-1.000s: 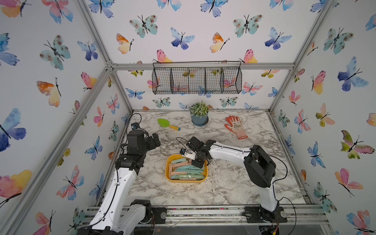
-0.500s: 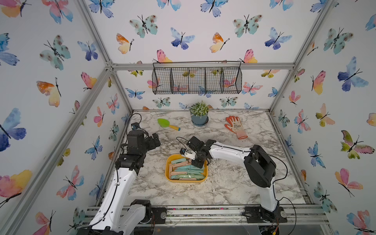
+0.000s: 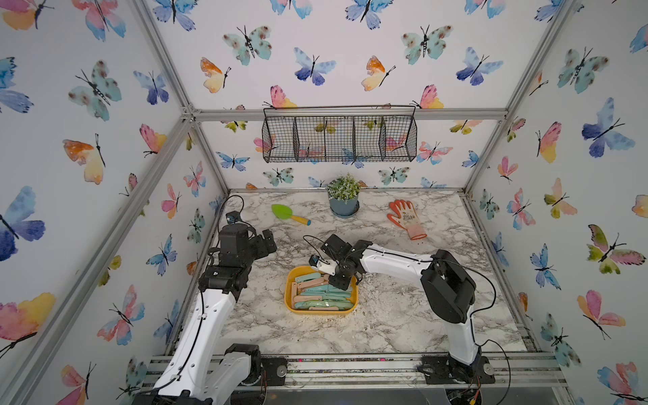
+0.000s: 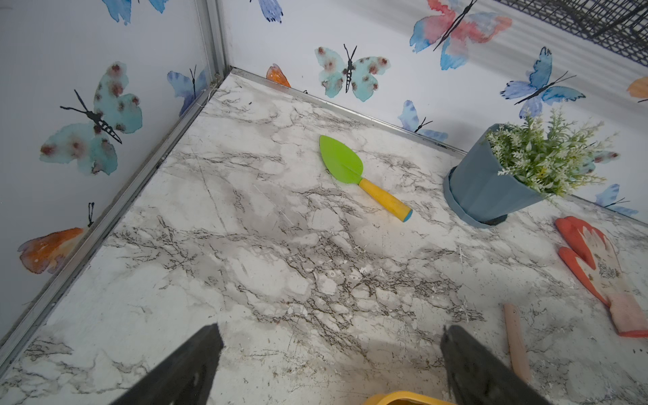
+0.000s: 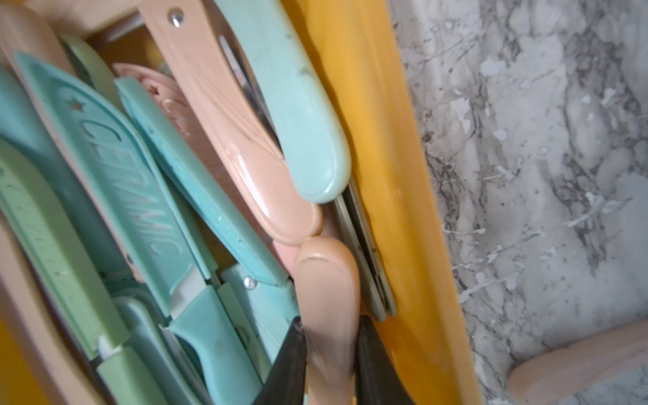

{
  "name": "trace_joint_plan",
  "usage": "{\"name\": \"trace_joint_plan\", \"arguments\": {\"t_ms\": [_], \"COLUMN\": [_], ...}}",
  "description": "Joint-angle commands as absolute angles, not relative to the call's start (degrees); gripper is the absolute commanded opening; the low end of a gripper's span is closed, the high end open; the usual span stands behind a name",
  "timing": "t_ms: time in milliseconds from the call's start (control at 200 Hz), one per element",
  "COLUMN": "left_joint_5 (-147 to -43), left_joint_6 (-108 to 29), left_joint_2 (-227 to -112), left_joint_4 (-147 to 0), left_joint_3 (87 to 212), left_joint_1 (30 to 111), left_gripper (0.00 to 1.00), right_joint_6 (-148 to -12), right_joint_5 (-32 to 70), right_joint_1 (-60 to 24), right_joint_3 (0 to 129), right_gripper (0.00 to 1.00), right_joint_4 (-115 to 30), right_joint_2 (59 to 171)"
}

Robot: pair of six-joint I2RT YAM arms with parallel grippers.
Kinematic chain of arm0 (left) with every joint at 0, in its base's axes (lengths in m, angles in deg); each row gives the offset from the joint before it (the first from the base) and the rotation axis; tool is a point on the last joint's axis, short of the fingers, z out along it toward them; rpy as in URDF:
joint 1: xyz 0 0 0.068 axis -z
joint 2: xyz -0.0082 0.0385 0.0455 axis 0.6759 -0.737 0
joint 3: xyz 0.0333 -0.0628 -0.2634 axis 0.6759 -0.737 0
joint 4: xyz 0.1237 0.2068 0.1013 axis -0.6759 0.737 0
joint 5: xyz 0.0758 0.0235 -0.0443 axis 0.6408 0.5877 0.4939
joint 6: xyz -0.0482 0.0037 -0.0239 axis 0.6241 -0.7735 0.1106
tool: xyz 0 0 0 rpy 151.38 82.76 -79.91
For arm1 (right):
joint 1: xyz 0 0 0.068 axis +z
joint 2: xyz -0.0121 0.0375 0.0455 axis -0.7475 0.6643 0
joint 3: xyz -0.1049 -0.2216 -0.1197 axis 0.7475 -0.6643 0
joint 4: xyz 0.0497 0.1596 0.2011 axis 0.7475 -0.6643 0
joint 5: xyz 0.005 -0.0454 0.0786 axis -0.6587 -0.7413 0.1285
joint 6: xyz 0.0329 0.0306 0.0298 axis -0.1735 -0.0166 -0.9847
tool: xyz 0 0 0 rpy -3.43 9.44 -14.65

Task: Take the fruit knife out of the storage box
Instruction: Pick up the fruit knife from the storage box.

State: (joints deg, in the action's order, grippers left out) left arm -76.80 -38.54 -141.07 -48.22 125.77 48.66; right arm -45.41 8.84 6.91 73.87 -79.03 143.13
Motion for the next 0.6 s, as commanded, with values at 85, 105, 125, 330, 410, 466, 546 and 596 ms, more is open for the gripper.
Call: {"name": "trace_joint_plan", "arguments": {"t_ms": [85,105,125,330,410,466,546,596], "left_joint_5": [-76.2,-76.2,-76.1,-76.3,-76.4,-76.4,-76.5,-76.5], "left_joint_6": [-39.1,-39.1,-39.1,-39.1,-39.1,-39.1,-39.1,-39.1], "left_joint_2": [-140.4,-140.4,-140.4,-140.2,-140.2,-140.1,-140.1,-140.1], "left_joint_4": [-48.3,-48.3,-48.3,-48.3,-48.3,-48.3,-48.3,-48.3], "left_joint_3": [125.2,125.2,125.2,125.1,125.1,125.1,125.1,125.1], "left_joint_1": [48.8,48.8,48.8,48.8,48.8,48.8,48.8,48.8], "left_gripper": [0.99,0.98,0.98,0.98,0.98,0.98,0.98,0.98], "right_joint_6": [-48.1,-48.3,-48.5,-51.6,-53.6,-55.1,-57.3,-58.8], "right_joint_5": [10.2,10.3,10.5,11.9,12.6,13.0,13.4,13.4], "right_joint_1": [7.1,7.1,7.1,6.3,5.2,4.3,2.7,1.4], "right_joint_3": [75.9,76.0,76.2,78.6,79.8,80.4,81.4,81.7], "right_gripper": [0.19,0.18,0.18,0.18,0.17,0.17,0.17,0.17], "right_joint_4": [-78.1,-78.0,-77.9,-77.7,-77.7,-77.8,-78.1,-78.0], "right_joint_2": [139.6,139.5,139.4,138.0,137.5,137.0,136.5,136.1]}}
